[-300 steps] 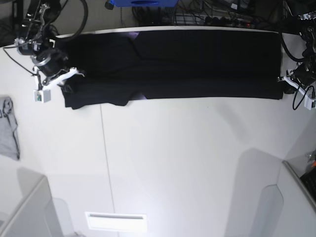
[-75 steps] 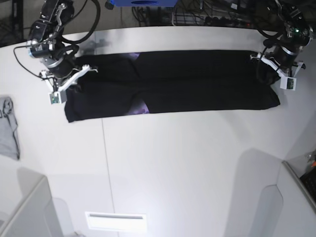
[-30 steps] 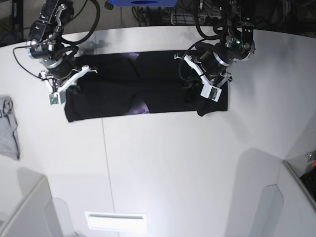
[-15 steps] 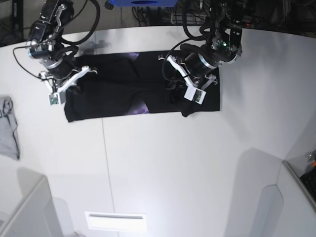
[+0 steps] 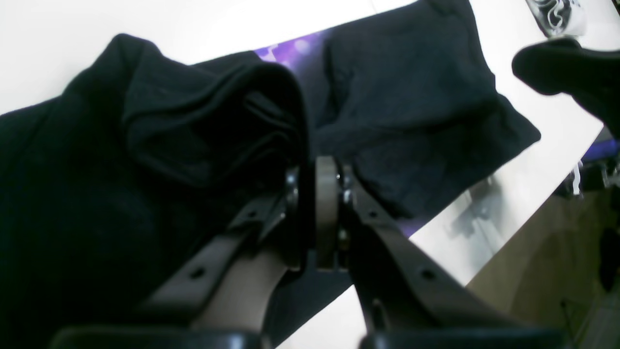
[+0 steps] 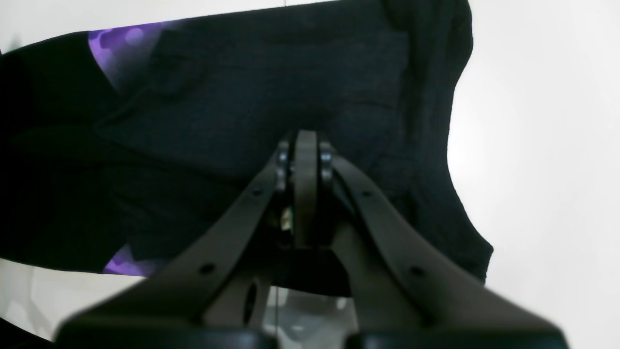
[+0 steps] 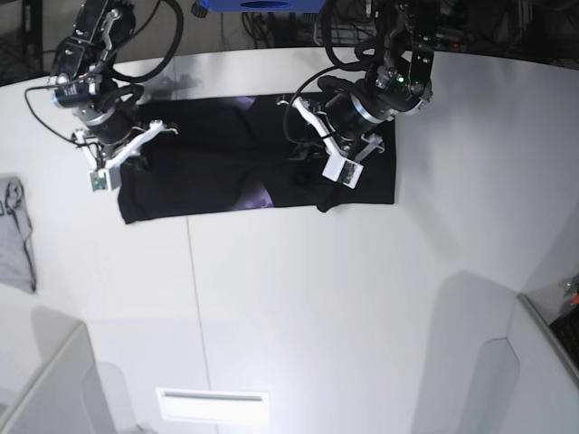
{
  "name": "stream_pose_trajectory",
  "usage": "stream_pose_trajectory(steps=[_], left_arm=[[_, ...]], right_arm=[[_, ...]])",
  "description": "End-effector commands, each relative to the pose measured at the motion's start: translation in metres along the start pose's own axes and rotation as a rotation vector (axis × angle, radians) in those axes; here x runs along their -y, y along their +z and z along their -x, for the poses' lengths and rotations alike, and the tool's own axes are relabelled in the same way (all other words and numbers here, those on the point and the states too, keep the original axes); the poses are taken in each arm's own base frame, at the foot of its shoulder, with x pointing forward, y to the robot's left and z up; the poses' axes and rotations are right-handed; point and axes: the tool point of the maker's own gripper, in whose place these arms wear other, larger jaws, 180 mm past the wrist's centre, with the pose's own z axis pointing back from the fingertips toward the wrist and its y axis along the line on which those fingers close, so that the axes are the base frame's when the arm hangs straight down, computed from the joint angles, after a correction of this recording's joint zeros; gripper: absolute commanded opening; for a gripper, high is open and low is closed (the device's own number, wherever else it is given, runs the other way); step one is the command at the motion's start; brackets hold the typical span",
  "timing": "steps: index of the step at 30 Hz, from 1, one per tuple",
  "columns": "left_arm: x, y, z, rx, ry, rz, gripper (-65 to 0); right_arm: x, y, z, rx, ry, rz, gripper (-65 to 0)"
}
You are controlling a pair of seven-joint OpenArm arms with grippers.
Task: Fold the T-shirt properly
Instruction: 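Move the left gripper to the strip's middle and grasp its edge, then fold the strip end held by the left gripper over toward the right gripper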
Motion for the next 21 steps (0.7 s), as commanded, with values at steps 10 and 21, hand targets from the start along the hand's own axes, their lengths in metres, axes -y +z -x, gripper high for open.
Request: stream_pose_trajectory(steps=[10, 21], left_arm=[[0.014, -0.006, -0.012, -0.012, -0.025, 0.049, -65.0], [0.013, -0.011, -0.017, -0.029, -0.043, 0.051, -65.0]], right_arm=[[-0.001, 0.002, -0.013, 0.048, 0.007, -0.007, -65.0], [-0.001, 0.002, -0.013, 0.048, 0.007, -0.007, -65.0]])
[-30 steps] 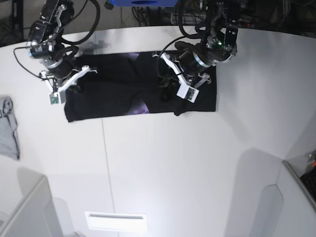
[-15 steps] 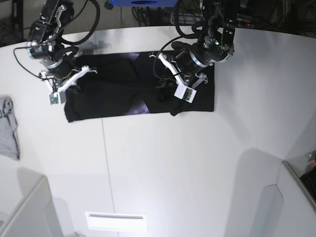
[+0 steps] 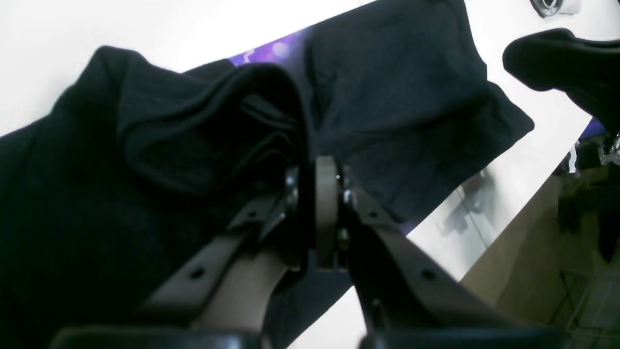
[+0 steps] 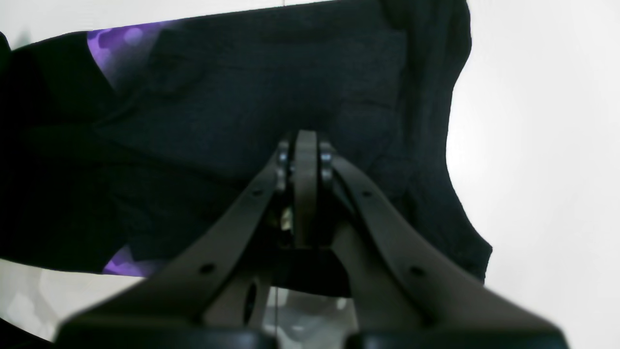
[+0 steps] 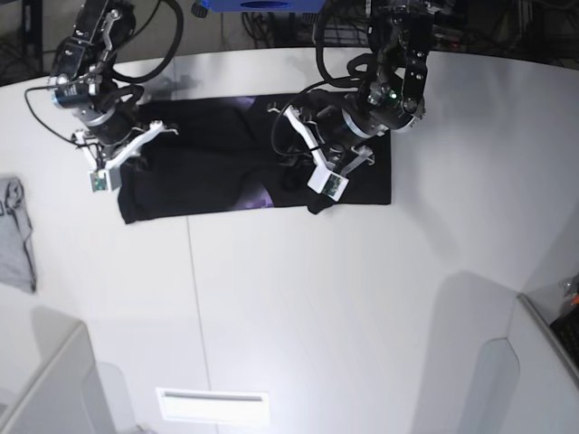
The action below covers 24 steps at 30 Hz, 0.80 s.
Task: Fold the T-shirt properly
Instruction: 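Fold the strip end held by the left gripper over toward the right gripper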
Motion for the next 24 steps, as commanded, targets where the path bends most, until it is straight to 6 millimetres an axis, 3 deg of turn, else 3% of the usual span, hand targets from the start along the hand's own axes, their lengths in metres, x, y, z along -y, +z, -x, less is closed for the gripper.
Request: stream_pose_trajectory(steps=[1, 19, 24], left_arm=[[0.0065, 0.0012, -0.0118, 0.042, -0.002, 0.024, -65.0], [0.0053, 0.0014, -0.0107, 0.039, -0.006, 0.022, -65.0], [0.0047, 0.0014, -0.0117, 0.04, -0.009, 0.021, -44.6]], right_arm=[[-0.0007, 0.0023, -0.0118, 0.046, 0.007, -0.007, -65.0], [-0.0009, 0.0015, -0.016, 0.052, 0.008, -0.007, -65.0], [-0.0009, 0.0016, -0.0154, 0.05, 0.008, -0.007, -65.0]])
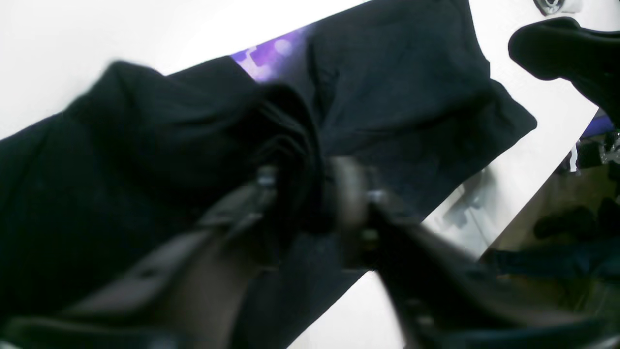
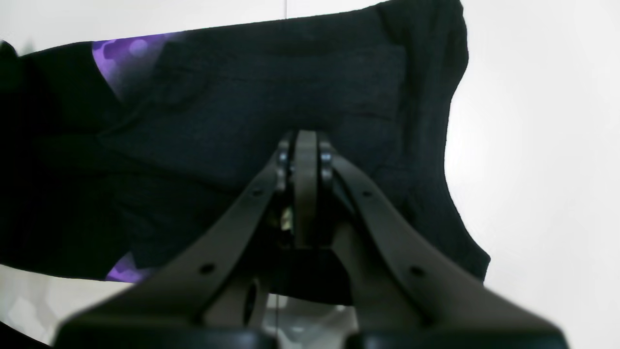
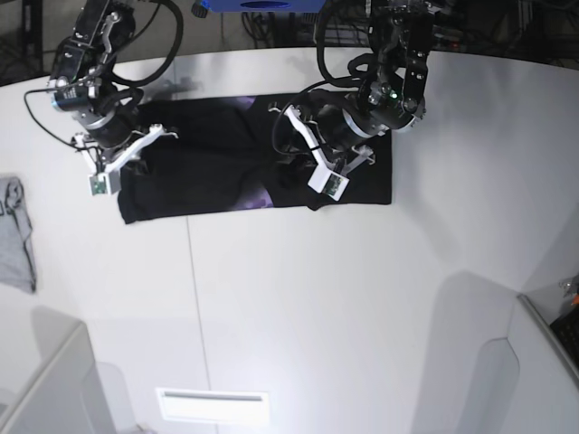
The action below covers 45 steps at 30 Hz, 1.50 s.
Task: Fold the T-shirt properly
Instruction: 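Fold the strip end held by the left gripper over toward the right gripper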
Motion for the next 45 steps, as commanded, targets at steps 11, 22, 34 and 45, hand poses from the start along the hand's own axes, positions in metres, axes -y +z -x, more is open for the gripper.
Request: stream_pose_trajectory(steps=[11, 22, 34, 45], left_arm=[[0.018, -0.024, 0.0, -0.033, -0.035, 0.077, -27.5], [0.04, -0.033, -0.018, -0.019, -0.117, 0.136, -27.6], [-0.007, -0.042, -0.045, 0.009, -0.075, 0.043, -27.8], [0.004, -0.037, -0.089, 0.115, -0.1, 0.057, -27.8]], right_arm=[[-0.001, 0.003, -0.01, 0.041, 0.007, -0.007, -65.0], [0.0, 0.003, -0.011, 0.044, 0.006, -0.005, -65.0], [0.007, 0.005, -0.013, 0.053, -0.004, 0.012, -65.0], [0.016, 0.011, -0.015, 0.085, -0.069, 0.005, -65.0]])
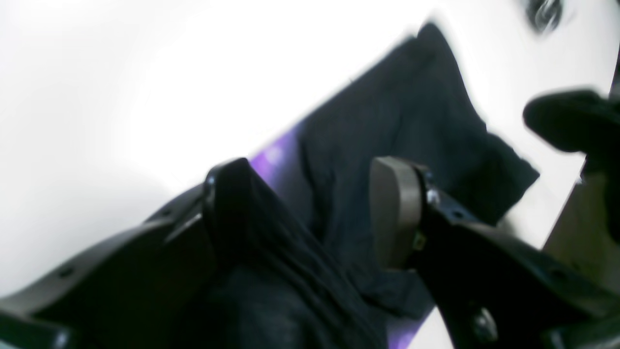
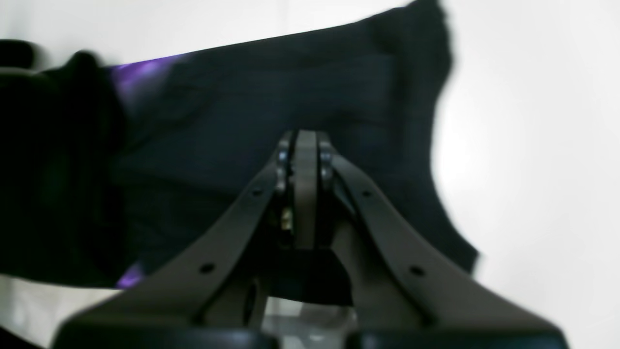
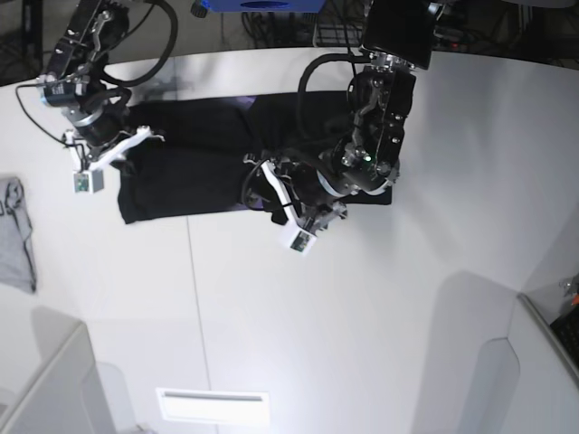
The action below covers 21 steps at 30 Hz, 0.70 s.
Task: Fold the T-shirt properly
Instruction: 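Fold the strip end held by the left gripper over toward the right gripper, then move both grippers to the ends of the half-folded bundle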
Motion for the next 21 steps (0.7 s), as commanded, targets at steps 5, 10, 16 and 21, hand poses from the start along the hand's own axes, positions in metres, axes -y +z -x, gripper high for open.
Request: stream_pose_trajectory(steps=[5, 10, 16, 21], left_arm=[[-0.04, 0.063, -0.024, 0.163, 0.01, -0.144, -29.8], [-0.127, 0.131, 0.029, 0.098, 0.096, -0.41, -65.0], [-0.186, 0.209, 0.078, 0.024, 0.122, -0.617, -65.0], [-0.2, 0.238, 0.107, 0.029, 0.12, -0.666, -65.0]], right_arm=[[0.01, 0.01, -0.017, 0.081, -0.056, -0.005, -65.0], [0.028, 0.022, -0.025, 0.072, -0.222, -0.129, -52.7], [0.035, 0.001, -0.023, -0.009, -0.44, -0.374, -24.2], [0.042, -0.024, -0.019, -0.07, -0.518, -0.414, -24.2]])
